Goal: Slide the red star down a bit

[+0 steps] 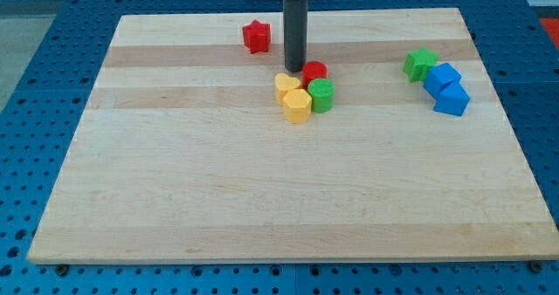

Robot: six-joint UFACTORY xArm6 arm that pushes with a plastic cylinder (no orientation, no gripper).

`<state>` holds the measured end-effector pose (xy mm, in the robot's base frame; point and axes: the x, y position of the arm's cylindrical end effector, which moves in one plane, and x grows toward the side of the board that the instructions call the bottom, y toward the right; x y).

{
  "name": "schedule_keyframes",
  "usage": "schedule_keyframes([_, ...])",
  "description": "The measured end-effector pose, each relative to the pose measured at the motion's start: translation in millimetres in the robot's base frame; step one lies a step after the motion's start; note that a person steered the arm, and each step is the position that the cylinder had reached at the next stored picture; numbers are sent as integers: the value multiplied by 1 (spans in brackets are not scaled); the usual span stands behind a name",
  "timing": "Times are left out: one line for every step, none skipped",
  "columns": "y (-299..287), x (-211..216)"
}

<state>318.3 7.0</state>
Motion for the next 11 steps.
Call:
schedule_keyframes([7,-25])
schedule_keyframes([14,-45])
schedule_keyframes([14,-75])
schedule_keyframes([0,-101])
schedule_keyframes([-47,-108])
schedule_keyframes([-87,-109])
schedule_keyframes([-95,-98])
schedule_keyframes([-95,-79])
schedule_keyframes([-84,-76])
schedule_keyframes([-63,-76])
schedule_keyframes([-48,-75])
